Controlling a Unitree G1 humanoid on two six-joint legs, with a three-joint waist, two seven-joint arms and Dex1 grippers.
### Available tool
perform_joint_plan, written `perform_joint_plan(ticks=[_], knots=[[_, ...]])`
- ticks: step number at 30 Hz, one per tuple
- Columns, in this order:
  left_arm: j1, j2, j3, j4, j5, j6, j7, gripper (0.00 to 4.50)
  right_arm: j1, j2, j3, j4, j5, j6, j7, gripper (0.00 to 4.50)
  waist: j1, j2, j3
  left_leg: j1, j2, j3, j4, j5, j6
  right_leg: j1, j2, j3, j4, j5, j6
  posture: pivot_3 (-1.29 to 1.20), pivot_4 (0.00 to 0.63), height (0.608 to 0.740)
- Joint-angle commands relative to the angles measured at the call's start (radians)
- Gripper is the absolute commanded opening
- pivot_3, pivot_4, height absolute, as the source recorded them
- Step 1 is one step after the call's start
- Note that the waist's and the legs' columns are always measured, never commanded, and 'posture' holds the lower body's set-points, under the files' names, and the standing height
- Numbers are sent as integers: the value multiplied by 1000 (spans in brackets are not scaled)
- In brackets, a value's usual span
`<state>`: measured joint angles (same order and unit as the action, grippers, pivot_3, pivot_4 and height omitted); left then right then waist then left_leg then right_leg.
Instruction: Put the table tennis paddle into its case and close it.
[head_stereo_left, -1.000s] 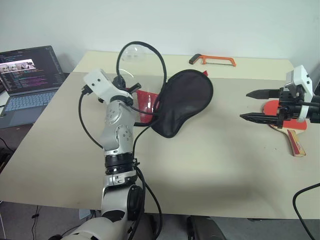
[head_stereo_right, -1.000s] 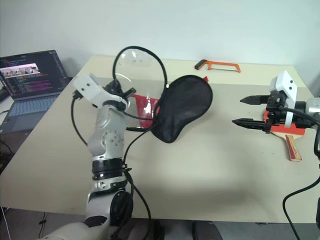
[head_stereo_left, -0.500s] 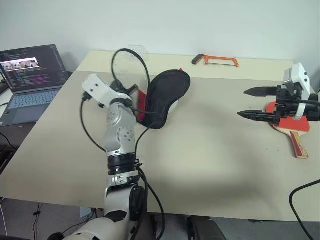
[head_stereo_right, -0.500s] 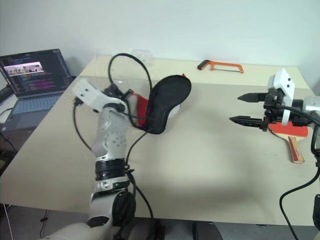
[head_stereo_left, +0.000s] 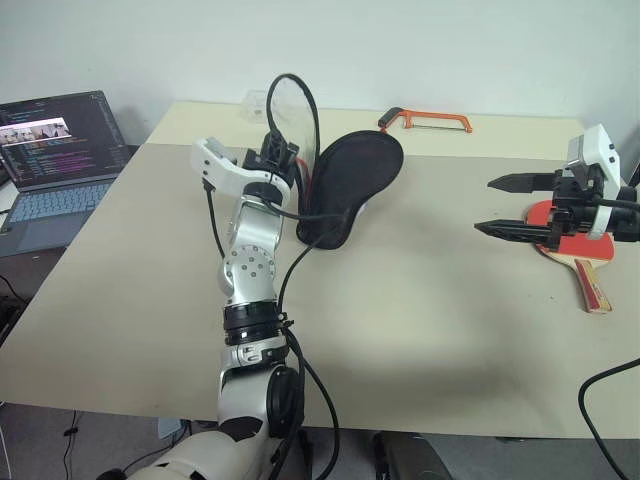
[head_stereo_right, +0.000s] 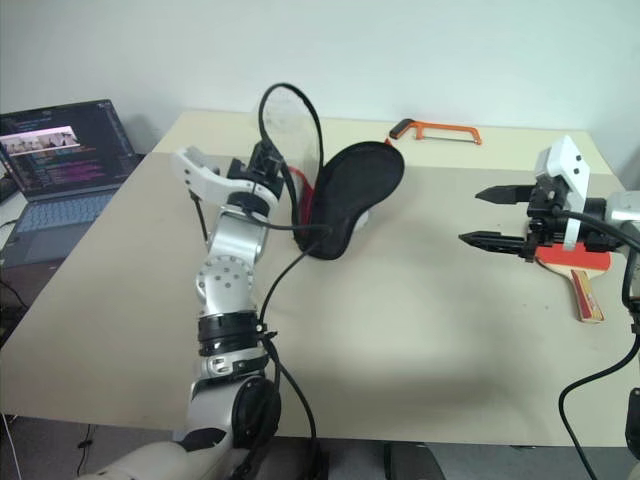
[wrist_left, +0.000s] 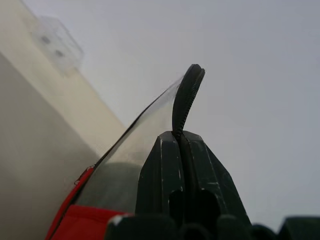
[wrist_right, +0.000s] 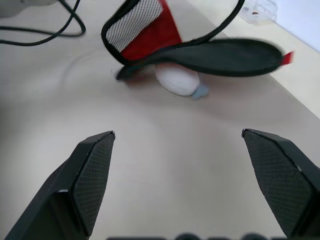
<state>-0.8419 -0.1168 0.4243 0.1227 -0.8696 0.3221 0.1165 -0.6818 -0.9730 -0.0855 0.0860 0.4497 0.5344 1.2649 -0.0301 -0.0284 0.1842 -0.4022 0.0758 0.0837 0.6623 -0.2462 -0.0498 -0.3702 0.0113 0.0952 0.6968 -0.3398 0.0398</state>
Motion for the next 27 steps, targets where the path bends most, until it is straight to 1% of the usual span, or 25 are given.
perform_joint_plan(ticks=[1, 5, 9, 12, 16, 19, 22, 24, 27], knots=[[-69, -24, 21, -53, -91, -17, 7, 51, -29, -11, -9, -1, -6, -14, 5, 4500, 0, 0, 0, 0, 0, 0, 0, 0, 0, 0, 0, 0, 0, 0, 0, 0, 150, 740], [-70, -17, 53, -29, -137, -45, 39, 51, -36, -13, -6, 10, -10, -20, 7, 4500, -1, 0, 0, 0, 0, 0, 0, 0, 0, 0, 0, 0, 0, 0, 0, 0, 150, 740], [-66, -50, 59, -32, -217, -44, 42, 51, -45, -11, -2, 16, -13, -22, 8, 4500, 0, 0, 0, 0, 0, 0, 0, 0, 0, 0, 0, 0, 0, 0, 0, 0, 150, 740], [-61, -96, 58, -20, -320, -28, 42, 51, -51, -10, 2, 21, -15, -24, 10, 4500, 0, 0, 0, 0, 0, 0, 0, 0, 0, 0, 0, 0, 0, 0, 0, 0, 150, 740], [-70, -141, 31, 20, -424, -7, -18, 51, -60, -8, 9, 23, -16, -21, 10, 4500, 0, 0, 0, 0, 0, 0, 0, 0, 0, 0, 0, 0, 0, 0, 0, 0, 150, 740], [-98, -145, 14, 56, -476, -7, -59, 51, -61, -9, 11, 20, -14, -18, 14, 4500, 0, 0, 0, 0, 0, 0, 0, 0, 0, 0, 0, 0, 0, 0, 0, 0, 150, 740], [-114, -135, -30, 119, -465, 15, -124, 51, -60, -13, 9, 19, -14, -15, 18, 4500, 0, 0, 0, 0, 0, 0, 0, 0, 0, 0, 0, 0, -1, 0, 0, 0, 150, 740], [-111, -119, -90, 159, -413, 41, -170, 51, -60, -14, 8, 18, -15, -13, 19, 4500, 0, 0, 0, 0, -1, 0, 0, 0, 0, 0, 0, 0, -1, 0, 0, 0, 150, 740], [-105, -130, -146, 235, -348, 44, -184, 51, -57, -17, 6, 12, -14, -7, 20, 4500, 0, 0, 0, 0, -1, 0, 0, 0, 0, 0, 0, 0, -1, 0, 0, 0, 150, 740]])
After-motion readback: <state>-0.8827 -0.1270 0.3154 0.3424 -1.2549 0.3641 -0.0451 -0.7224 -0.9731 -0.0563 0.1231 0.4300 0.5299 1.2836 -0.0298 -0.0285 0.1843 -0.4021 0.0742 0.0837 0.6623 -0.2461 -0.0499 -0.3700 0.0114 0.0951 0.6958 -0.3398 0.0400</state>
